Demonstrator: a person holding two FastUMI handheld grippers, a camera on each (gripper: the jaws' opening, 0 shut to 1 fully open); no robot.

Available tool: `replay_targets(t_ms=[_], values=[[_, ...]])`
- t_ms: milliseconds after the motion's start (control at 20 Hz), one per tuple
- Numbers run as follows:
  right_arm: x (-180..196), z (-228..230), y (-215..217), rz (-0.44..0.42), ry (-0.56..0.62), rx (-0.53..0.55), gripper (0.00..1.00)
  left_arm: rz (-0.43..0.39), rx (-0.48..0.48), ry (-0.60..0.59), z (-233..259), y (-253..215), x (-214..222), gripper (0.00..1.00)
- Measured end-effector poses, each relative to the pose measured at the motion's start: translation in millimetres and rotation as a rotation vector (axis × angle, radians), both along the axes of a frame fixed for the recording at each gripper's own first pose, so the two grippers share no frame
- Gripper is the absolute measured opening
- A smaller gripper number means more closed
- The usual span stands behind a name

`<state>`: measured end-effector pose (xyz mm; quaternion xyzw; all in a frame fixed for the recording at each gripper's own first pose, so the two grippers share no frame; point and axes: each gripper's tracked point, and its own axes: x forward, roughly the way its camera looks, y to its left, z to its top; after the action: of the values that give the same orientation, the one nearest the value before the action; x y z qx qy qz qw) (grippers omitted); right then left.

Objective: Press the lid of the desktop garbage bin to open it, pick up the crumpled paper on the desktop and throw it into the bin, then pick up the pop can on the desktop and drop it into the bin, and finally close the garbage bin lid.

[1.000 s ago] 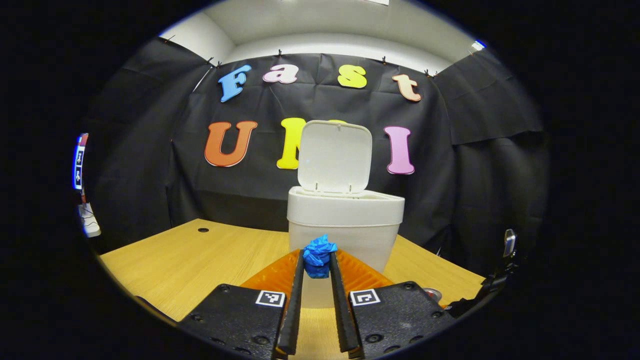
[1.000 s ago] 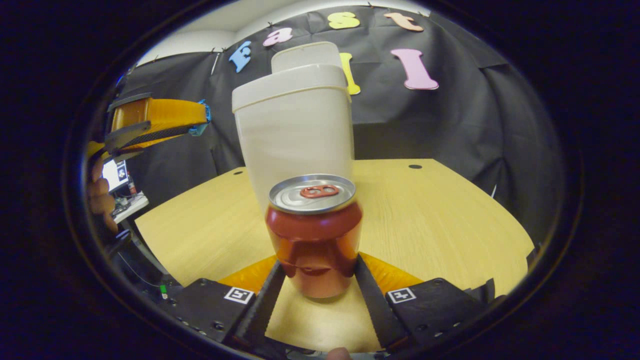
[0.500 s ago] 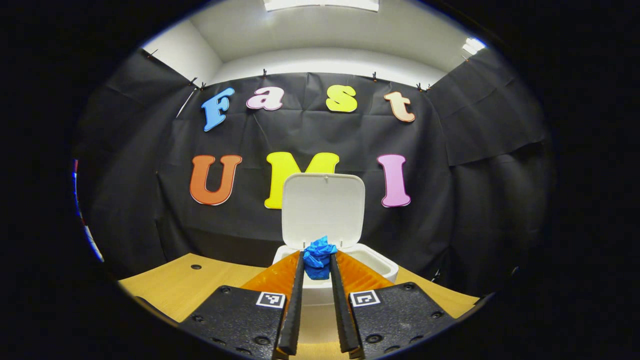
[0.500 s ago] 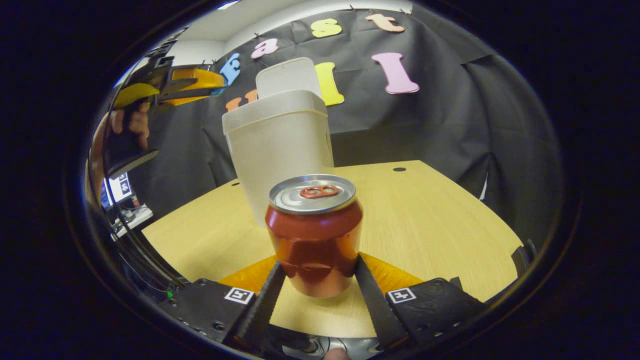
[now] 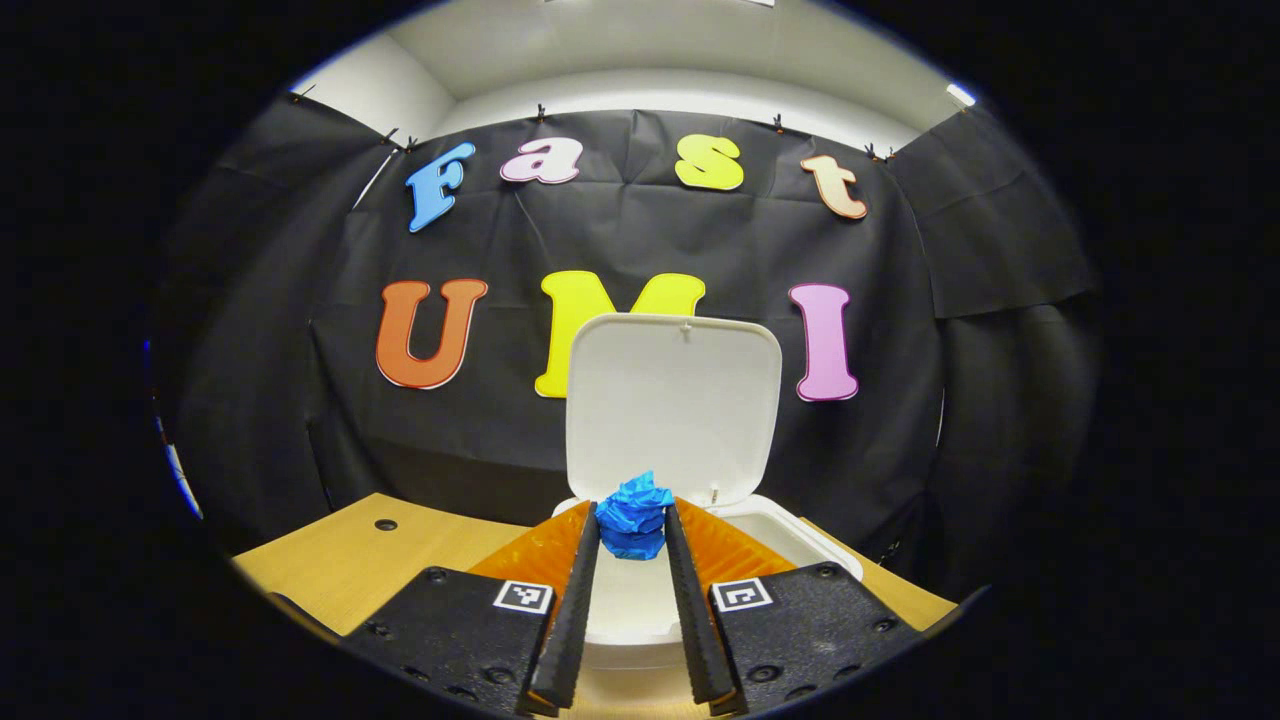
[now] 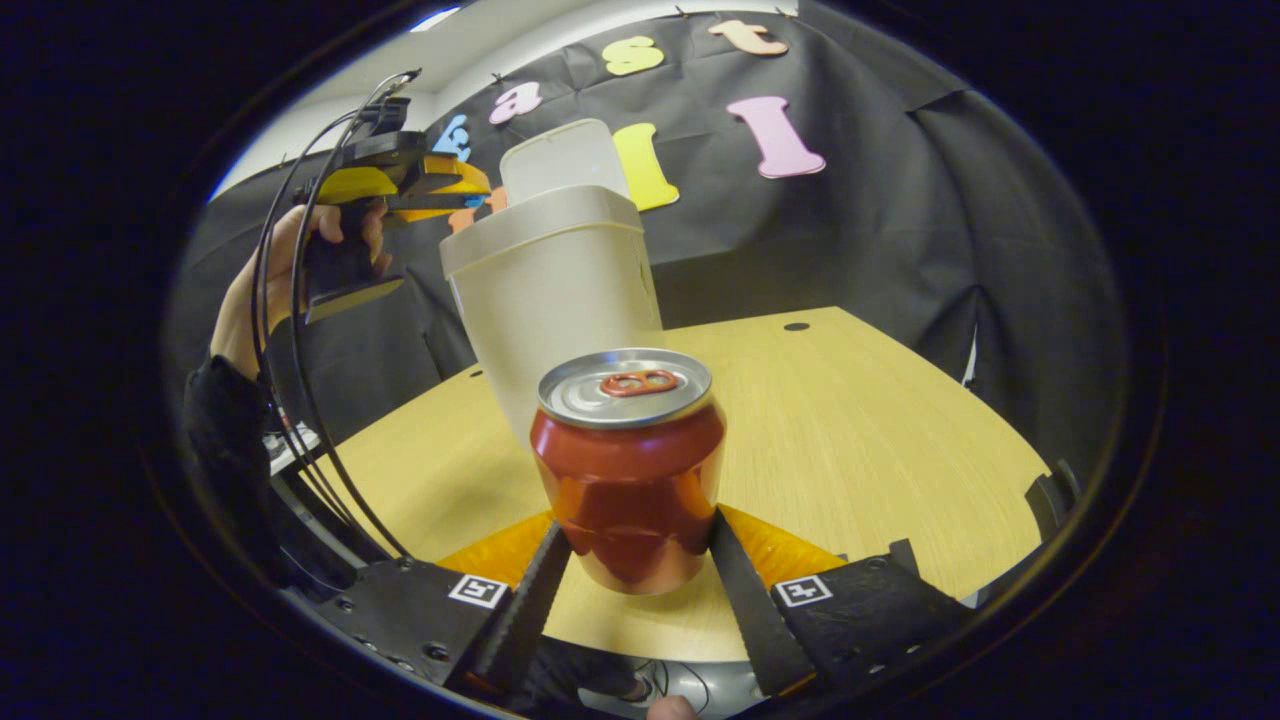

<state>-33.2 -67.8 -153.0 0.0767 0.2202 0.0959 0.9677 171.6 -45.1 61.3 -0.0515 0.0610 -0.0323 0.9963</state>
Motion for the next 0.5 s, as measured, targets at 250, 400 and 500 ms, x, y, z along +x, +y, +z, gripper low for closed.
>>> replay_targets(t_ms=[250,400,500], values=[[5.5,-3.5,-5.0,-0.010,-0.008,-0.017,0.81,0.010,0.020,0.002,0.9,-1.8,2.5,1.00],[6.1,-4.6,-6.0,-0.010,-0.011,-0.026,0.81,0.012,0.046,-0.011,7.3,-2.4,-0.2,1.00],[6.9,-5.2,-9.4,-0.017,-0.010,-0.025,0.81,0.015,0.055,-0.026,11.6,-2.6,-4.7,0.99]])
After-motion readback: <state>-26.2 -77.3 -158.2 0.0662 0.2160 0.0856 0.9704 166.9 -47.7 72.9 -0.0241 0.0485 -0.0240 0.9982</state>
